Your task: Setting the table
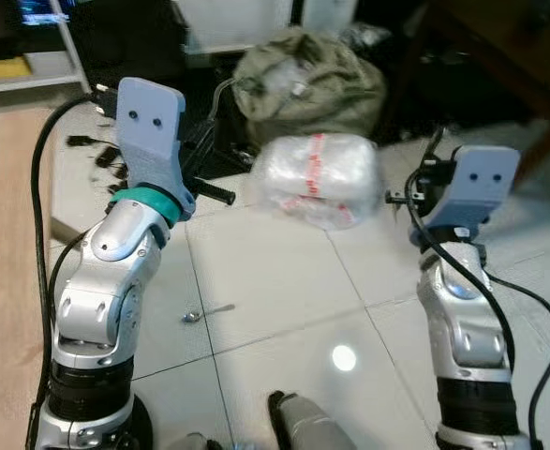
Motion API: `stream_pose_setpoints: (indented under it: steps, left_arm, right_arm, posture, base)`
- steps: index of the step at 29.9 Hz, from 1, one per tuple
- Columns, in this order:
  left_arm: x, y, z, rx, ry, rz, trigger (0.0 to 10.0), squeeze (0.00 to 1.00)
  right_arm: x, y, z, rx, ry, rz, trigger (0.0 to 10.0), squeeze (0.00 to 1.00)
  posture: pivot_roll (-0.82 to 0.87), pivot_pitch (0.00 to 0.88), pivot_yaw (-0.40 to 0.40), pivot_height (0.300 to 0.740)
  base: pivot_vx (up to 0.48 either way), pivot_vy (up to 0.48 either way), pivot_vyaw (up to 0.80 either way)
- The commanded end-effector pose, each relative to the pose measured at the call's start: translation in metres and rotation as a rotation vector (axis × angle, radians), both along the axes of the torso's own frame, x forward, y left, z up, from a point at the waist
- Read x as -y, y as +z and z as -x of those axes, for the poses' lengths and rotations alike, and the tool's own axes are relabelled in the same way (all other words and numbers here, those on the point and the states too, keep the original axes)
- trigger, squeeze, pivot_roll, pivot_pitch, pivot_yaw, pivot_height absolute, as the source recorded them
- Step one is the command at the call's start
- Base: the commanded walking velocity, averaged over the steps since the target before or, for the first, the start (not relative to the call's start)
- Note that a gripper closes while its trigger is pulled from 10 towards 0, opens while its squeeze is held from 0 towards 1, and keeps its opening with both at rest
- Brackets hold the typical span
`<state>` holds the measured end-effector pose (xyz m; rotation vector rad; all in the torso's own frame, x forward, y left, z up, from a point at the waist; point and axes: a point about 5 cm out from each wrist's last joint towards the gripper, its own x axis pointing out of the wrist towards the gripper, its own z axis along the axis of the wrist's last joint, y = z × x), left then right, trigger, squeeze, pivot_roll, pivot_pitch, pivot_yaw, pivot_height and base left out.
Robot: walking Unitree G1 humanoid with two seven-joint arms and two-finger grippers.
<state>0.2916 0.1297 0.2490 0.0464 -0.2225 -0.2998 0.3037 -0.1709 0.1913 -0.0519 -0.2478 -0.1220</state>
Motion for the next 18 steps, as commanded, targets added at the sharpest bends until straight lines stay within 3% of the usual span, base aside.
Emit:
stream_pose_setpoints:
  steps: [1, 18]
  left_arm:
    - [0.0019, -0.0031, 0.0003, -0.021, -0.015, 0.014, 10.0, 0.00]
    - [0.0024, -0.0053, 0.0000, -0.034, -0.018, 0.016, 10.0, 0.00]
  right_arm:
    - [0.0043, -0.0012, 0.0009, -0.005, -0.019, 0.003, 10.0, 0.00]
    - [0.0033, -0.0007, 0.0000, -0.001, -0.017, 0.007, 10.0, 0.00]
  posture:
    - [-0.11, 0.039, 0.044, 0.740]
    - [-0.11, 0.029, 0.045, 0.740]
  base:
    - [0.000, 0.000, -0.80]
    - [0.000, 0.000, -0.80]
